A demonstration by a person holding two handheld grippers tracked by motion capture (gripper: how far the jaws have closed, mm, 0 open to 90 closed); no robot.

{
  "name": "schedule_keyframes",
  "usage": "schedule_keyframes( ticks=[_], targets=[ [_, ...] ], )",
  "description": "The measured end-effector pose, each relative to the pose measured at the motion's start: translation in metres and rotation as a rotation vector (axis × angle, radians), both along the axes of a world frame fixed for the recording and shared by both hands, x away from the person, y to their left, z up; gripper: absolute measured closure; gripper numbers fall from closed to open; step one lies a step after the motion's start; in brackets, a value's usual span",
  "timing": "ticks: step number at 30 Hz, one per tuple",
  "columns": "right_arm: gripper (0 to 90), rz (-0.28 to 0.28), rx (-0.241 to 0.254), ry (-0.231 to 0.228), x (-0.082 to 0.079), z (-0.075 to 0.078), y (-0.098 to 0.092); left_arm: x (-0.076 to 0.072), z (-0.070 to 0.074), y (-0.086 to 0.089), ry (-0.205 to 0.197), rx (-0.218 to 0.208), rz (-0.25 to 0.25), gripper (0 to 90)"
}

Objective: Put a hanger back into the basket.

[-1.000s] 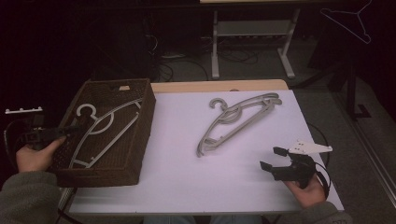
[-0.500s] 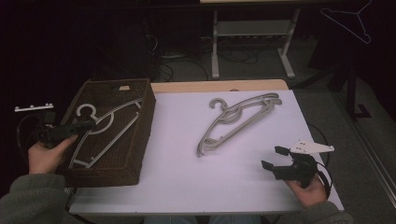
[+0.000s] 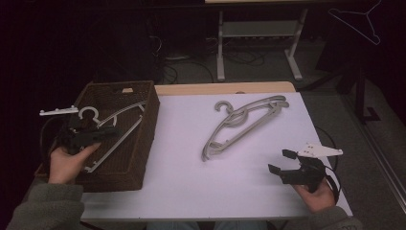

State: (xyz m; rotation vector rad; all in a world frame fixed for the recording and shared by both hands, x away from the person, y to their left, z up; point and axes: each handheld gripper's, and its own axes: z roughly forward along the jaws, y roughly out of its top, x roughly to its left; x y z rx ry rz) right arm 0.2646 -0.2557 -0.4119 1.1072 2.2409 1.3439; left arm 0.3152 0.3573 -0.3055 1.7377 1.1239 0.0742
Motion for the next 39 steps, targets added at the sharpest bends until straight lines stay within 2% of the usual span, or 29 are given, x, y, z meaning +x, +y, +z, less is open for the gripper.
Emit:
schedule_keyframes(
  ticks=[2,5,9,13,16,18,20,21,22,24,25,26,27,28,29,31,32,33,35,36,38,39],
  targets=[
    [18.6,0.0,0.001,-0.004,0.0,0.001,0.0,-0.005,0.0,-0.013,-0.015,0.009,-0.021,47.0],
    [18.6,0.0,0.001,-0.001,-0.001,0.0,0.0,-0.009,0.0,-0.02,-0.026,0.016,-0.044,47.1],
    [18.7,0.005,-0.001,-0.002,-0.002,0.001,-0.001,-0.02,0.001,-0.038,-0.054,0.024,-0.069,47.7],
    [18.8,0.006,0.0,-0.009,-0.003,0.002,-0.001,-0.024,0.002,-0.051,-0.061,0.035,-0.091,48.4],
    [18.8,0.01,-0.001,-0.013,-0.003,0.002,0.0,-0.032,0.007,-0.073,-0.097,0.05,-0.108,48.7],
    [18.8,0.009,-0.004,-0.015,-0.004,0.003,0.0,-0.034,0.008,-0.079,-0.11,0.05,-0.112,48.8],
    [18.8,0.009,-0.002,-0.014,-0.004,0.002,0.0,-0.036,0.01,-0.089,-0.116,0.045,-0.129,49.2],
    [18.8,0.01,-0.001,-0.012,-0.003,0.002,0.0,-0.039,0.011,-0.104,-0.122,0.045,-0.147,49.3],
    [18.8,0.01,-0.001,-0.012,-0.003,0.002,0.0,-0.039,0.011,-0.104,-0.122,0.045,-0.147,49.3],
    [18.8,0.01,0.0,-0.013,-0.004,0.002,0.0,-0.039,0.01,-0.116,-0.128,0.049,-0.163,49.3],
    [18.8,0.01,-0.002,-0.014,-0.004,0.003,0.0,-0.038,0.008,-0.131,-0.113,0.042,-0.187,49.3],
    [18.8,0.01,-0.002,-0.014,-0.004,0.003,0.0,-0.038,0.008,-0.131,-0.113,0.042,-0.187,49.3],
    [18.8,0.011,-0.001,-0.013,-0.004,0.002,0.0,-0.036,0.006,-0.145,-0.123,0.056,-0.202,49.3],
    [18.8,0.012,0.0,-0.013,-0.003,0.002,0.0,-0.036,0.006,-0.145,-0.123,0.056,-0.202,49.3],
    [18.8,0.012,0.0,-0.013,-0.003,0.002,0.0,-0.033,0.005,-0.159,-0.108,0.045,-0.215,49.3],
    [18.8,0.012,0.0,-0.013,-0.003,0.002,0.0,-0.032,0.004,-0.164,-0.111,0.043,-0.223,49.3],
    [18.8,0.012,0.001,-0.011,-0.004,0.003,0.0,-0.027,0.004,-0.18,-0.115,0.054,-0.235,49.3],
    [18.8,0.012,0.001,-0.011,-0.004,0.003,0.0,-0.027,0.004,-0.18,-0.115,0.054,-0.235,49.3],
    [18.8,0.012,0.003,-0.019,-0.003,0.003,-0.001,-0.016,0.001,-0.199,-0.096,0.039,-0.255,48.9],
    [18.8,0.012,0.005,-0.02,-0.003,0.003,-0.002,-0.016,0.001,-0.199,-0.096,0.039,-0.255,48.9],
    [18.8,0.011,0.007,-0.02,-0.003,0.003,-0.003,-0.001,-0.006,-0.214,-0.077,0.044,-0.251,48.3],
    [18.8,0.011,0.007,-0.02,-0.003,0.003,-0.003,-0.001,-0.006,-0.214,-0.077,0.044,-0.251,48.4]
  ],
)
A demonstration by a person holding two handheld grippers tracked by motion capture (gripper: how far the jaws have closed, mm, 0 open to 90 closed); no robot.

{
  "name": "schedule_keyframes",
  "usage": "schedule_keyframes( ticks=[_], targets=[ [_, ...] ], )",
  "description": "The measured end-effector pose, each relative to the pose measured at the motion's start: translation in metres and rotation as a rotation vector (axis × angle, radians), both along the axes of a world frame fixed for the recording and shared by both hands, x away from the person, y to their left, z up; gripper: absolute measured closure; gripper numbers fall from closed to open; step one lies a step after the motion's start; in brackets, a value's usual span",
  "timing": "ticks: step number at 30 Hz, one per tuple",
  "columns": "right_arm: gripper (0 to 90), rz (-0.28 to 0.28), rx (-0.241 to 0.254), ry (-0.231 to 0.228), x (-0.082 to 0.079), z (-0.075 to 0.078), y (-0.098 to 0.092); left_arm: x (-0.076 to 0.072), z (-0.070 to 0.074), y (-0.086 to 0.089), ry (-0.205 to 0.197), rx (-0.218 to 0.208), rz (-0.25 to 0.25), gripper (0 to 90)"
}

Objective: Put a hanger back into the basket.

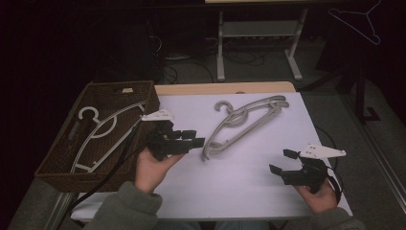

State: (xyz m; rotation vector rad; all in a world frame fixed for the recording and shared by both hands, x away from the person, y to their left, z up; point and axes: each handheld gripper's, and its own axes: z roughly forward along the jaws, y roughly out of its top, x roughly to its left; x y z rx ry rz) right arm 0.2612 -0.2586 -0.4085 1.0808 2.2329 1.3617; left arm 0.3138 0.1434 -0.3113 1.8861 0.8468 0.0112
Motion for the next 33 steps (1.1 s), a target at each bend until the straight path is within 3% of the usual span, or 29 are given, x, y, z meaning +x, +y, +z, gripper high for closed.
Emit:
schedule_keyframes(
  ticks=[1,3,7,9,10,11,13,15,17,21,24,26,31,33],
  targets=[
    [18.8,-0.001,0.004,-0.003,0.0,0.0,-0.001,0.012,-0.007,-0.007,0.029,-0.011,0.008,48.3],
    [18.8,-0.002,0.007,0.001,0.0,0.0,-0.002,0.018,-0.011,-0.011,0.035,-0.003,0.02,48.1],
    [18.8,0.0,0.011,-0.005,0.0,0.001,-0.003,0.049,-0.033,-0.022,0.114,-0.025,0.041,47.5],
    [18.8,0.002,0.013,-0.007,0.001,0.001,-0.004,0.062,-0.044,-0.025,0.176,-0.038,0.041,47.3],
    [18.8,0.002,0.015,-0.007,0.001,0.001,-0.004,0.062,-0.044,-0.025,0.176,-0.038,0.041,45.5],
    [18.8,0.003,0.016,-0.008,0.001,0.001,-0.004,0.071,-0.055,-0.03,0.188,0.006,0.068,43.9],
    [18.8,0.004,0.017,-0.007,0.001,0.001,-0.004,0.08,-0.063,-0.033,0.207,-0.003,0.08,44.2],
    [18.8,0.005,0.021,-0.009,0.001,0.001,-0.004,0.088,-0.068,-0.035,0.199,0.018,0.105,45.1],
    [18.8,0.006,0.023,-0.008,0.001,0.001,-0.004,0.097,-0.074,-0.038,0.218,0.022,0.113,46.9],
    [18.8,0.014,0.024,-0.013,0.001,0.001,-0.004,0.106,-0.084,-0.045,0.231,0.08,0.129,49.3],
    [18.8,0.015,0.025,-0.012,0.001,0.001,-0.004,0.108,-0.089,-0.045,0.242,0.074,0.133,54.0],
    [18.8,0.016,0.028,-0.017,0.001,0.002,-0.005,0.112,-0.097,-0.046,0.266,0.1,0.14,55.2],
    [18.8,0.018,0.032,-0.015,0.001,0.002,-0.004,0.116,-0.106,-0.048,0.302,0.09,0.149,57.9],
    [18.8,0.018,0.032,-0.011,0.001,0.002,-0.003,0.119,-0.111,-0.05,0.309,0.113,0.163,59.9]
  ],
)
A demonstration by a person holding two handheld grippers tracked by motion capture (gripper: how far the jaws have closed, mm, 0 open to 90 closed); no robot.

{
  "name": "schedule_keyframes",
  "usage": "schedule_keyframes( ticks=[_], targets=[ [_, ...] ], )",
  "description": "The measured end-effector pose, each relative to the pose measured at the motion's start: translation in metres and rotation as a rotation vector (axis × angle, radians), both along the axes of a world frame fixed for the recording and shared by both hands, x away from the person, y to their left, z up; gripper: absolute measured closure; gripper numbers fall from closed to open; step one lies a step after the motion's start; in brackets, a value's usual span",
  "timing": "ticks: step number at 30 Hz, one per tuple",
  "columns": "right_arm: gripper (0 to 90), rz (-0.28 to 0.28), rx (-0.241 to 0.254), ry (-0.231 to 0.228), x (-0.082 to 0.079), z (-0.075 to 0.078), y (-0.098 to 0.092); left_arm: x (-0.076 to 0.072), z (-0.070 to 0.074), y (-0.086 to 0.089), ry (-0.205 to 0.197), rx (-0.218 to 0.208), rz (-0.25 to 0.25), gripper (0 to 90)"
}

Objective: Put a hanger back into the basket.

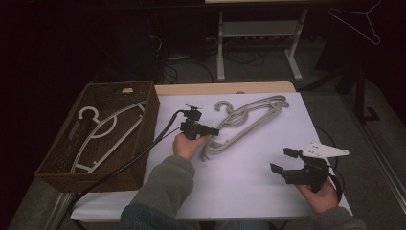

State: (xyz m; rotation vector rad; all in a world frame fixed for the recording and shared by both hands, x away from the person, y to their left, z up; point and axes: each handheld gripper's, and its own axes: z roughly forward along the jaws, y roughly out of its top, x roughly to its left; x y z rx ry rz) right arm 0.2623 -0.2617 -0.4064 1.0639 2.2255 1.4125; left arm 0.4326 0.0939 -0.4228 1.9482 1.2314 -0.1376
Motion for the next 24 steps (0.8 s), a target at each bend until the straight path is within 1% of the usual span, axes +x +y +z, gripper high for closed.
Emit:
schedule_keyframes(
  ticks=[1,3,5,6,8,11,12,13,15,16,17,18,19,23,24],
  targets=[
    [18.8,0.001,-0.002,-0.003,0.0002,0.0,0.0,0.0011,-0.0015,0.0003,0.012,0.015,-0.001,60.0],
    [18.9,0.001,-0.001,-0.003,0.0001,0.0001,-0.0001,0.0021,-0.0028,0.001,0.018,0.015,0.001,60.0],
    [18.8,0.001,0.0,-0.006,0.0002,0.0,-0.0005,0.0029,-0.0049,0.0012,0.019,0.029,0.0,61.0],
    [18.8,0.002,0.0,-0.007,0.0004,-0.0001,-0.0007,0.0027,-0.0056,0.0004,0.021,0.024,0.006,61.0],
    [18.8,0.002,0.001,-0.006,0.0006,-0.0001,-0.0008,0.0027,-0.0062,0.0001,0.02,0.026,0.002,61.8],
    [18.8,0.003,0.0,-0.005,0.0006,0.0,-0.0002,0.0027,-0.0071,-0.0007,0.018,0.035,0.0,62.4],
    [18.8,0.003,0.0,-0.006,0.0007,-0.0001,-0.0001,0.0029,-0.0076,-0.0009,0.028,0.042,0.004,62.5],
    [18.8,0.003,0.0,-0.004,0.0008,0.0,0.0,0.0029,-0.0076,-0.0009,0.028,0.042,0.004,63.2],
    [18.8,0.003,0.0,-0.007,0.0005,0.0003,0.0001,0.0027,-0.0091,-0.0019,0.025,0.071,0.002,65.0],
    [18.8,0.003,-0.001,-0.008,0.0003,0.0004,0.0001,0.0027,-0.0091,-0.0019,0.025,0.071,0.002,65.8],
    [18.8,0.003,0.0,-0.008,0.0003,0.0006,-0.0001,0.0027,-0.0102,-0.0035,0.024,0.092,-0.003,67.5],
    [18.8,0.003,0.0,-0.008,0.0003,0.0006,-0.0001,0.0027,-0.0102,-0.0035,0.024,0.092,-0.003,69.6],
    [18.8,0.003,0.002,-0.009,0.0,0.0008,-0.0004,0.0026,-0.0109,-0.0046,0.021,0.116,-0.013,70.8],
    [18.8,0.003,0.003,-0.009,0.0001,0.0009,-0.0008,0.003,-0.0088,-0.0046,0.015,0.122,-0.003,75.9],
    [18.8,0.003,0.003,-0.009,0.0001,0.0008,-0.0008,0.0029,-0.0049,-0.0042,0.0,0.123,0.005,77.9]
  ],
)
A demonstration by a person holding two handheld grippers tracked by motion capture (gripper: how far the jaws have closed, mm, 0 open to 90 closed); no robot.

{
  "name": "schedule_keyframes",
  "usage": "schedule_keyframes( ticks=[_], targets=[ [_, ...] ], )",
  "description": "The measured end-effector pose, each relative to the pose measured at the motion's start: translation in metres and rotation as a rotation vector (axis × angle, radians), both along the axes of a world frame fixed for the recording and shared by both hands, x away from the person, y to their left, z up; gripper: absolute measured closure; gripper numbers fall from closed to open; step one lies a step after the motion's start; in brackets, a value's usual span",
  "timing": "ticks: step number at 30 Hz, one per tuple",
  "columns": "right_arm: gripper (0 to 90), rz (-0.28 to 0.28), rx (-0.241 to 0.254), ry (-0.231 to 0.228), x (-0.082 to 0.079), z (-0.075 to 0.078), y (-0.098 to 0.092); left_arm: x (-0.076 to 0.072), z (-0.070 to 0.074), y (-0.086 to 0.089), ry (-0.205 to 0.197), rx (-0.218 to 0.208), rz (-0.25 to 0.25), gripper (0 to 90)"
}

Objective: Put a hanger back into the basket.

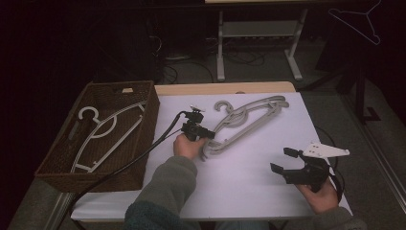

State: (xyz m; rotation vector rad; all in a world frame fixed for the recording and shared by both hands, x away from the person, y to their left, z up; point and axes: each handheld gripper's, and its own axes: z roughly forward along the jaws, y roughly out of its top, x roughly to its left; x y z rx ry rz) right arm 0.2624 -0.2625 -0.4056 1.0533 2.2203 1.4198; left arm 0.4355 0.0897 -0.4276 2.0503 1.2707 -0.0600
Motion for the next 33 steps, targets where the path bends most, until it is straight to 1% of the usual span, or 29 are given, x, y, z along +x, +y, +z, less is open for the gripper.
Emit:
schedule_keyframes(
  ticks=[4,5,11,14,15,16,17,18,19,21,23,27,28,29,31,33],
  targets=[
    [18.8,0.001,0.0,0.002,0.0,0.0,0.0,0.001,0.002,0.001,0.008,0.004,-0.001,79.3],
    [18.8,0.002,0.0,0.002,0.0,0.0,0.0,0.001,0.002,0.002,0.023,-0.014,0.002,79.7],
    [18.8,0.001,0.0,0.001,0.0,0.0,0.0,0.001,0.004,0.003,0.026,-0.038,0.008,80.7],
    [18.8,0.003,0.001,0.0,0.0,0.0,-0.001,0.002,0.005,0.009,0.04,-0.082,0.024,81.4],
    [18.8,0.003,0.002,-0.001,0.0,-0.001,-0.001,0.002,0.005,0.009,0.04,-0.082,0.024,81.7],
    [18.8,0.003,0.002,-0.001,0.0,-0.001,-0.001,0.002,0.005,0.01,0.044,-0.093,0.03,81.7],
    [18.8,0.003,0.001,-0.002,0.0,-0.001,-0.001,0.002,0.004,0.013,0.063,-0.132,0.035,82.4],
    [18.8,0.002,0.002,0.003,0.0,-0.001,-0.001,0.003,0.003,0.013,0.079,-0.155,0.038,82.6],
    [18.8,0.002,0.003,0.004,0.0,-0.001,-0.001,0.002,0.002,0.014,0.084,-0.166,0.039,82.6],
    [18.8,0.002,0.003,0.005,0.0,-0.001,-0.001,0.002,0.002,0.014,0.084,-0.172,0.042,82.6],
    [18.8,0.003,0.002,0.004,-0.001,-0.001,-0.001,0.002,0.001,0.017,0.085,-0.213,0.055,82.6],
    [18.8,0.001,0.004,0.008,-0.001,-0.001,-0.001,0.002,0.004,0.023,0.089,-0.251,0.066,82.6],
    [18.8,0.0,0.004,0.01,-0.001,-0.001,-0.001,0.002,0.005,0.024,0.088,-0.255,0.065,82.6],
    [18.8,0.0,0.005,0.012,-0.001,-0.001,-0.001,0.002,0.007,0.025,0.085,-0.268,0.071,82.6],
    [18.8,0.0,0.005,0.013,-0.001,-0.001,-0.001,0.002,0.009,0.027,0.087,-0.269,0.067,82.6],
    [18.8,-0.001,0.005,0.012,-0.001,-0.001,-0.002,0.002,0.011,0.029,0.085,-0.29,0.076,82.6]
  ],
)
